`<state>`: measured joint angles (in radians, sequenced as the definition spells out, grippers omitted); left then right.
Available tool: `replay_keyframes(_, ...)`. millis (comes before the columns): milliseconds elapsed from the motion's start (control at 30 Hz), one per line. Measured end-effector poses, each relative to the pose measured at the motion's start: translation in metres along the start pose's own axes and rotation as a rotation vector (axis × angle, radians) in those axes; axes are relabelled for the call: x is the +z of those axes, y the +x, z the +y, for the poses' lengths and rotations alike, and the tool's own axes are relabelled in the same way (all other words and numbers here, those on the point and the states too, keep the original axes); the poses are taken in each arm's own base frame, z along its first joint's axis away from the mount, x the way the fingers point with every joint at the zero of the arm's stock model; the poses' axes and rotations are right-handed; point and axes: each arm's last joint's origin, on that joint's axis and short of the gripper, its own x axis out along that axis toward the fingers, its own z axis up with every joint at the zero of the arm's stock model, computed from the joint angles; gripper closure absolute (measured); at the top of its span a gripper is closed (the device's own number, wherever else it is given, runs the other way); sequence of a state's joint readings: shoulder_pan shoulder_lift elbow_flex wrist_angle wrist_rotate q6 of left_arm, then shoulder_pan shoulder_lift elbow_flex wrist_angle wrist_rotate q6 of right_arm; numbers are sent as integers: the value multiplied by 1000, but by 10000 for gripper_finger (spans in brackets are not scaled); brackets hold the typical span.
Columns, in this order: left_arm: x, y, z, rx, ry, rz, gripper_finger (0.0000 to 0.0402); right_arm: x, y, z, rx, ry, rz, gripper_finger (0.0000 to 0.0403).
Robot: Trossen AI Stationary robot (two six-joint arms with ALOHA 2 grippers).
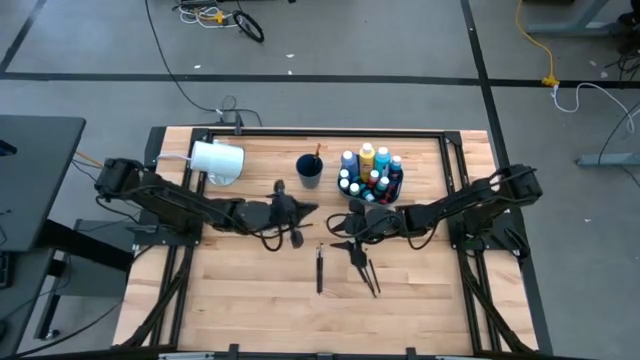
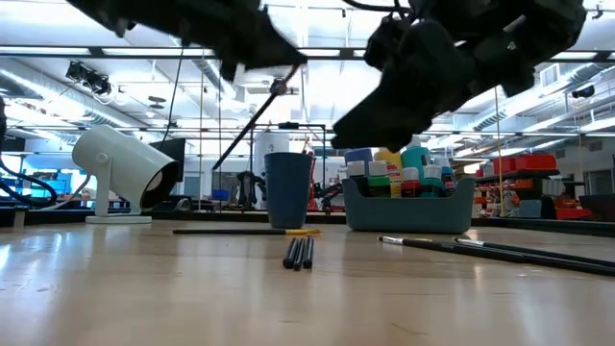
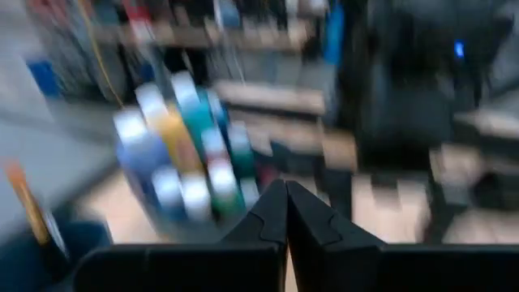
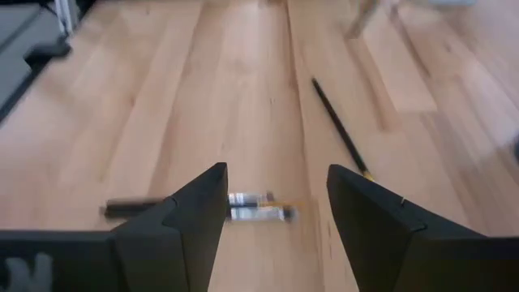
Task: Pick & Place Paint Supplies
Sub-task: Put the gold paint brush into the blue cup
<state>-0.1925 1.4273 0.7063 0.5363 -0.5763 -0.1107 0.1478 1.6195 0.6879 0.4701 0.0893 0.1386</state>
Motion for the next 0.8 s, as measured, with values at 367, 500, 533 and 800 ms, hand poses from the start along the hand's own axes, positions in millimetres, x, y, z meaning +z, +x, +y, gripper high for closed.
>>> replay_keyframes(367, 60, 3, 44, 131, 23, -516, 400, -1, 3, -1, -2, -23, -8, 188)
replay_keyframes(500, 60, 15, 71, 103, -23, -516, 400, -1, 3, -1, -2, -35, -8, 188)
replay_keyframes(533, 57, 20, 75, 96, -28, -511, 400, -1, 3, -1, -3, -45, -8, 188)
replay_keyframes(800, 30, 51, 103, 160, -22, -470, 400, -1, 3, -1, -1, -63, -13, 188)
